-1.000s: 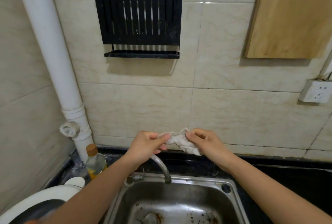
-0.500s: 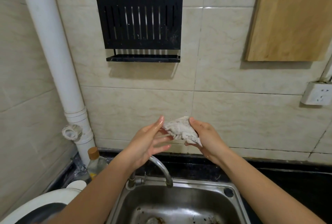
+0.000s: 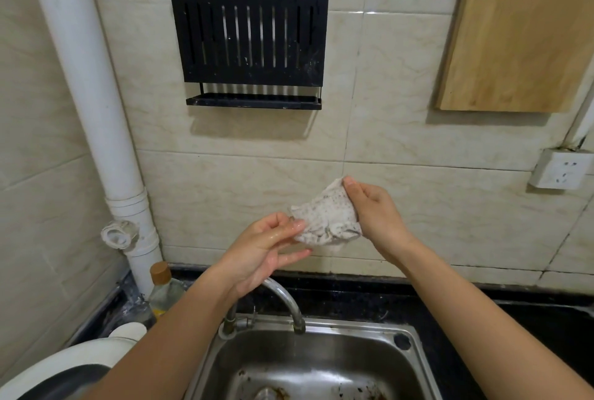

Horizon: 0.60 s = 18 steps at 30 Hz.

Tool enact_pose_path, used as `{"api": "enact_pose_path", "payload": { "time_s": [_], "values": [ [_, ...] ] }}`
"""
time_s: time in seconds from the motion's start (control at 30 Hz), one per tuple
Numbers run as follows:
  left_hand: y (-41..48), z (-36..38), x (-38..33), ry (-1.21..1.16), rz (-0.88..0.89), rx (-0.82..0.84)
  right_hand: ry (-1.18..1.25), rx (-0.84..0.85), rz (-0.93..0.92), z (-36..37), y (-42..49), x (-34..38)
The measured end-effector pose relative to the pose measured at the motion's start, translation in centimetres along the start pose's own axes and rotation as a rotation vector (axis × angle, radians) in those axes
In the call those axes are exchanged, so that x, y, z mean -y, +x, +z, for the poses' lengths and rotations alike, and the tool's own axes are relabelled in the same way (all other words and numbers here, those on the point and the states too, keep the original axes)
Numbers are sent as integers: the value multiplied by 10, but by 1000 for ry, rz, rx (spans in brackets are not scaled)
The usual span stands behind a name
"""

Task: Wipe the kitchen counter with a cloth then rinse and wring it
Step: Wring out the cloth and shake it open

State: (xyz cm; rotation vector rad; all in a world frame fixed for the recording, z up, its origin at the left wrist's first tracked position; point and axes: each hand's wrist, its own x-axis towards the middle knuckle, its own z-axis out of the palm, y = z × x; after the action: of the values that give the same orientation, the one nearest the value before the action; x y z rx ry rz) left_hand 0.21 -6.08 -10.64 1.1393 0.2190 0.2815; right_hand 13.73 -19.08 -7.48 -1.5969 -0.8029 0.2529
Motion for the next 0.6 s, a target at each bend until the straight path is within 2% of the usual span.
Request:
{"api": "enact_pose_path", "payload": {
  "time_s": [0.1,0.17,0.33,0.5,0.6],
  "values": [
    [-5,-1,-8,-116,16,65,236,155,93,-1,2,14],
    [-8,-1,-11,-63,-23,129,244,215,119,1,3,14],
    [-11,-2,-15,253,-51,105,230,37,-35,8,2,9],
    [-13,-7,-17,276,-35,87,368,-199,-37,21,-1,1],
    [-8,-6,-15,161,-6,20,498,-180,74,22,-1,-7]
  ]
}}
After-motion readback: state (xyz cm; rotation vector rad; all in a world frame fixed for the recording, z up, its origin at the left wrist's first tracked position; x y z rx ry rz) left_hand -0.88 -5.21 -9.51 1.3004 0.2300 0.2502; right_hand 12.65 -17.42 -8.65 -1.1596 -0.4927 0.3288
